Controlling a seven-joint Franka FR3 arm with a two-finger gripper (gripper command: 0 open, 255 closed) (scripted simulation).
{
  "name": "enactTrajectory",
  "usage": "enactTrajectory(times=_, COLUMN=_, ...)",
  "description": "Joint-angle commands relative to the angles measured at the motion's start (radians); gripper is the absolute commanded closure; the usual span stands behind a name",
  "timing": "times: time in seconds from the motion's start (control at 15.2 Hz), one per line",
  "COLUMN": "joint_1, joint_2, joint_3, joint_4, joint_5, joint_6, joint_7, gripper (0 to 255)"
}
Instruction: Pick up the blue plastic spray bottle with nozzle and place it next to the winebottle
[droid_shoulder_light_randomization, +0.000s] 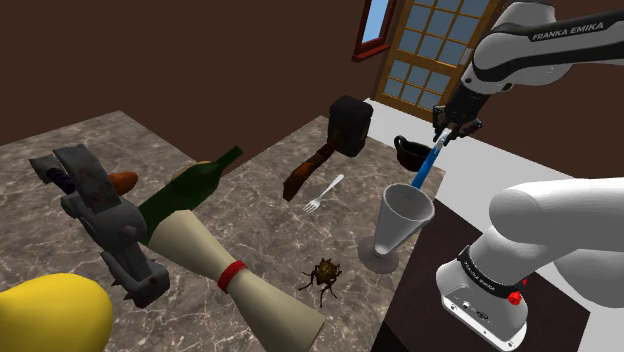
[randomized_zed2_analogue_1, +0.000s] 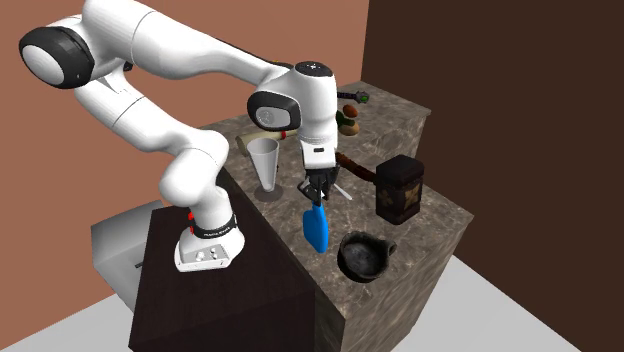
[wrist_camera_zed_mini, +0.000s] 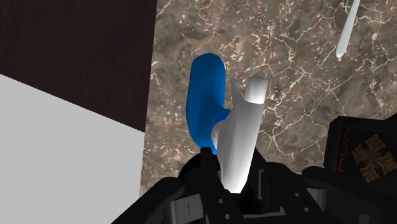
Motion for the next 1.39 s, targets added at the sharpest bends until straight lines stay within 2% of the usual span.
enactTrajectory(times=0.0, joint_1=0.000, joint_2=0.000, joint_3=0.000, joint_4=0.000, joint_5=0.000, joint_6=0.000, joint_7=0.000, gripper=255)
enactTrajectory(times=1.32, joint_1=0.003, joint_2=-0.040, joint_3=0.008, joint_4=0.247, joint_5=0.004, joint_6=-0.287, joint_7=0.009, gripper=255)
